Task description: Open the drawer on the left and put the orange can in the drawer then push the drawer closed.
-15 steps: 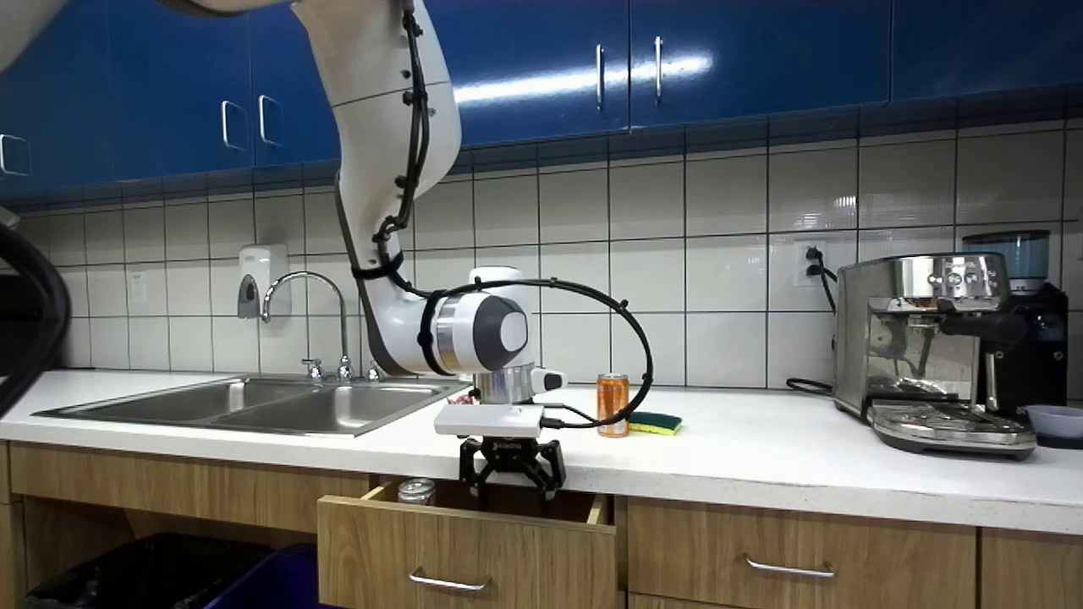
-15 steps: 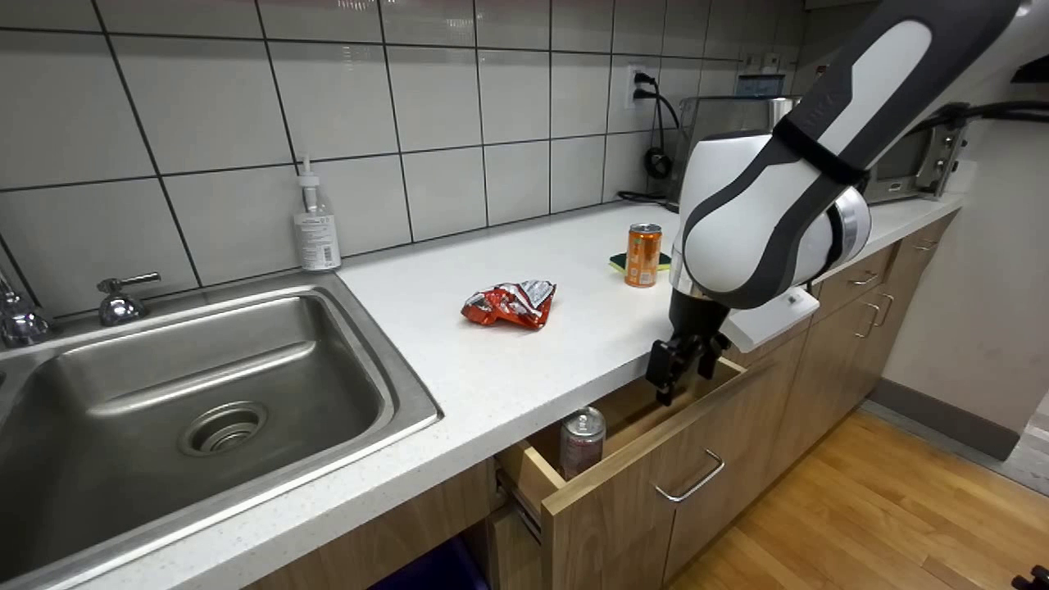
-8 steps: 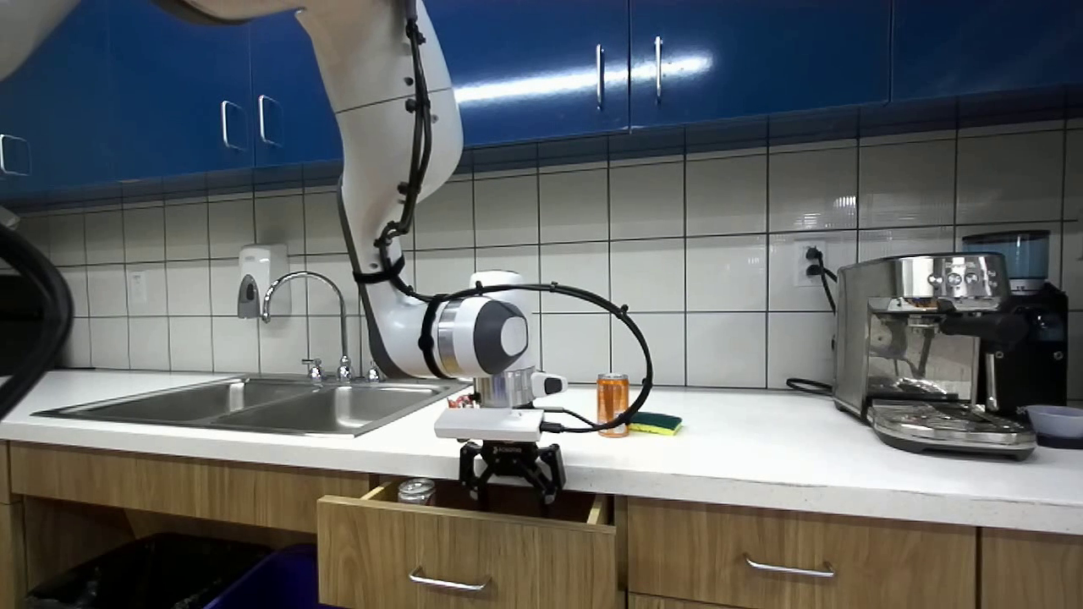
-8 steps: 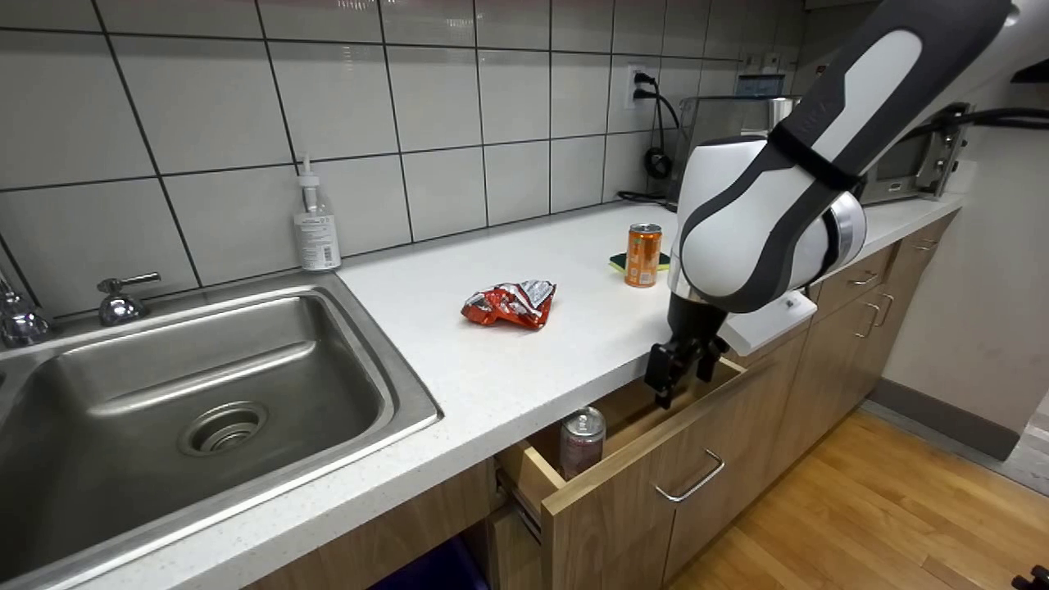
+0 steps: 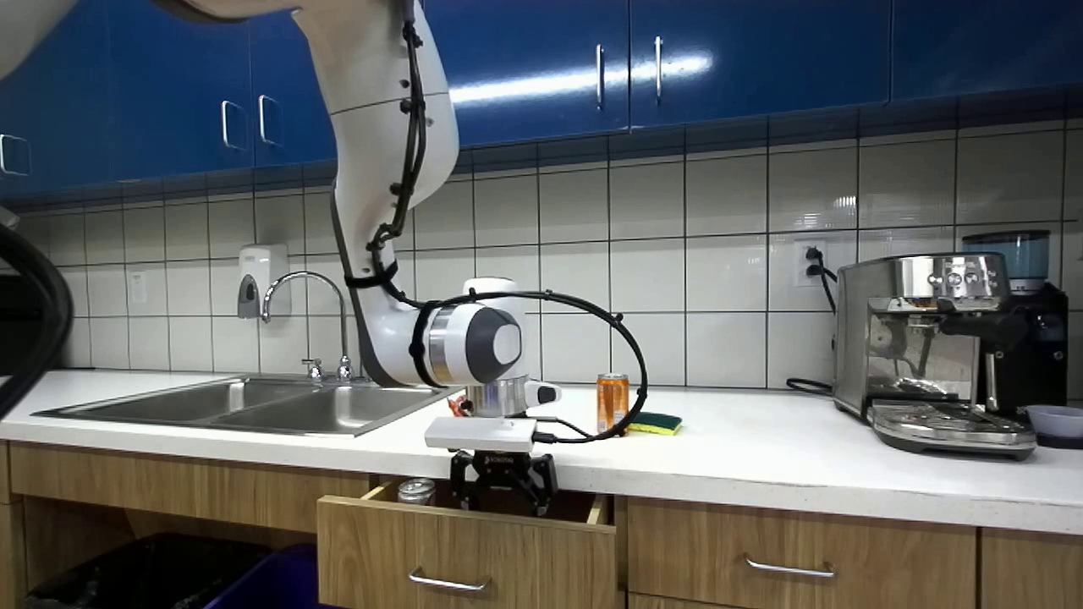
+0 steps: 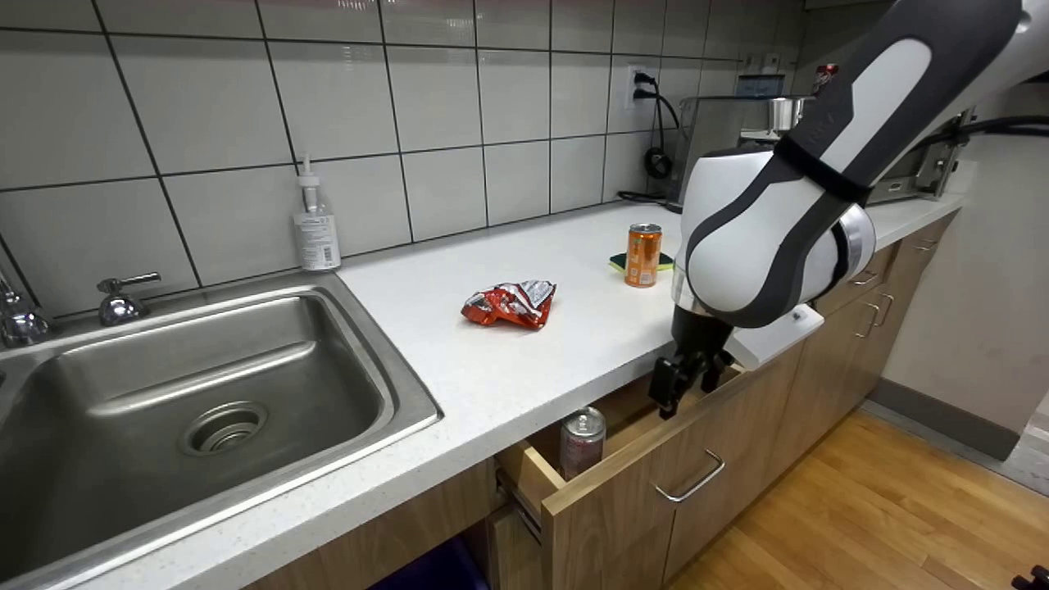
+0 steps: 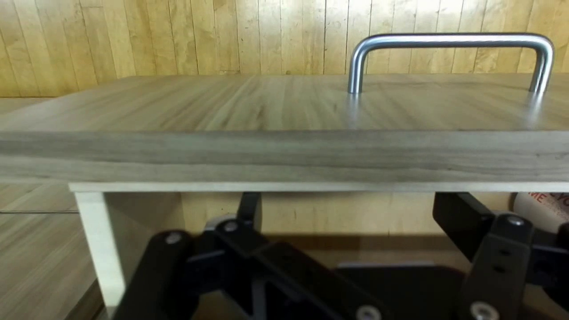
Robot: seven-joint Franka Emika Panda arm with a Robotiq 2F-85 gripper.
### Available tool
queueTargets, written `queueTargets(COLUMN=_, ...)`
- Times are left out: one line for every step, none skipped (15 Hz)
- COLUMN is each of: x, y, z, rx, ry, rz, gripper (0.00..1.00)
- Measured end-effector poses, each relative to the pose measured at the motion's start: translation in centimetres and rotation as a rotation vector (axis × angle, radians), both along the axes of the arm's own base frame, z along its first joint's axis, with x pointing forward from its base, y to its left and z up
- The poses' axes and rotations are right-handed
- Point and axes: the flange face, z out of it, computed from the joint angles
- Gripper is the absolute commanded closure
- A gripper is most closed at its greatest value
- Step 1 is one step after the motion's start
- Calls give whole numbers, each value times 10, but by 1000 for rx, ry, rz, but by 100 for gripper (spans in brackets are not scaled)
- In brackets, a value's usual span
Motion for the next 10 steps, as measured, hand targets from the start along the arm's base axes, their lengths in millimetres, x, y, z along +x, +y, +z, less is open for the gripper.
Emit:
queueTargets(x=-1, y=0, z=0, rx=0, ry=-7, rz=0, gripper=0)
queueTargets(x=-2, y=0, z=0, rx=-1, ry=-11, rz=0, gripper=0)
queueTargets(x=-4, y=1, z=0, rx=-1, ry=-15, rz=0, gripper=0)
queueTargets(x=-6, y=1, z=0, rx=-1, ry=-18, rz=0, gripper=0)
queueTargets(x=-8, y=1, z=0, rx=0, ry=-20, rz=-1, gripper=0)
queueTargets(x=-11, y=2, z=0, rx=0, ry=-21, rz=-1, gripper=0)
queueTargets(x=-14, y=2, z=0, rx=1, ry=-21, rz=-2, gripper=0)
queueTargets(x=-17, y=2, z=1, rx=2, ry=-21, rz=-3, gripper=0)
queueTargets(x=-19, y=3, z=1, rx=3, ry=-22, rz=-4, gripper=0)
queueTargets(x=-22, y=4, z=2, rx=4, ry=-21, rz=-4, gripper=0)
